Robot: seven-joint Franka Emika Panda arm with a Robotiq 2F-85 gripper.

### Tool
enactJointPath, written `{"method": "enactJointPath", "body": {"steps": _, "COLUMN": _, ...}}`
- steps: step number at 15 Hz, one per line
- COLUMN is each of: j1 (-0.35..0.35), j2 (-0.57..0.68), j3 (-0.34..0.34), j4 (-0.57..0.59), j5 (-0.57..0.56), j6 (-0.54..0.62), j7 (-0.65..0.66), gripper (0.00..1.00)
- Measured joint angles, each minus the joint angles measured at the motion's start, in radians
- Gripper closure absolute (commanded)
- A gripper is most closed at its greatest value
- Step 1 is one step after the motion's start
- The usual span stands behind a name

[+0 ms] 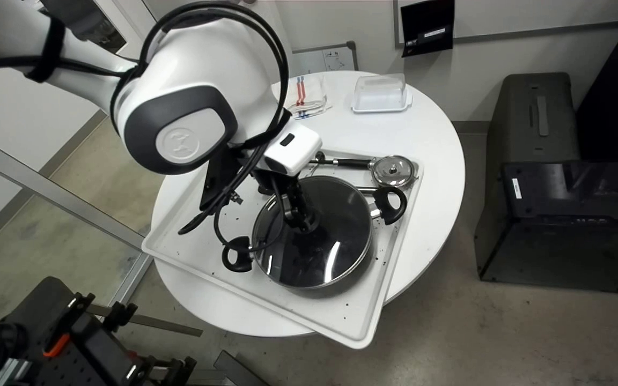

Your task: Remove the lid from the pot

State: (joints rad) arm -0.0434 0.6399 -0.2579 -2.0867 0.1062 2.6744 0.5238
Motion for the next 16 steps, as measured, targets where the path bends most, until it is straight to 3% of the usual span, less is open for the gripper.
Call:
{"method": "enactJointPath", "body": {"steps": 8, "j1": 0.045, "j2": -0.170, "j3": 0.002, "j4": -0.150, "j5": -0.006, "j6": 0.050, "j7": -0.017, "gripper": 0.75}}
{"method": "enactJointPath", "body": {"steps": 16, "j1": 0.137, "j2": -0.234, "j3": 0.015, "j4": -0.163, "j5": -0.094, "j6": 0.048, "j7": -0.016, "gripper": 0.75}}
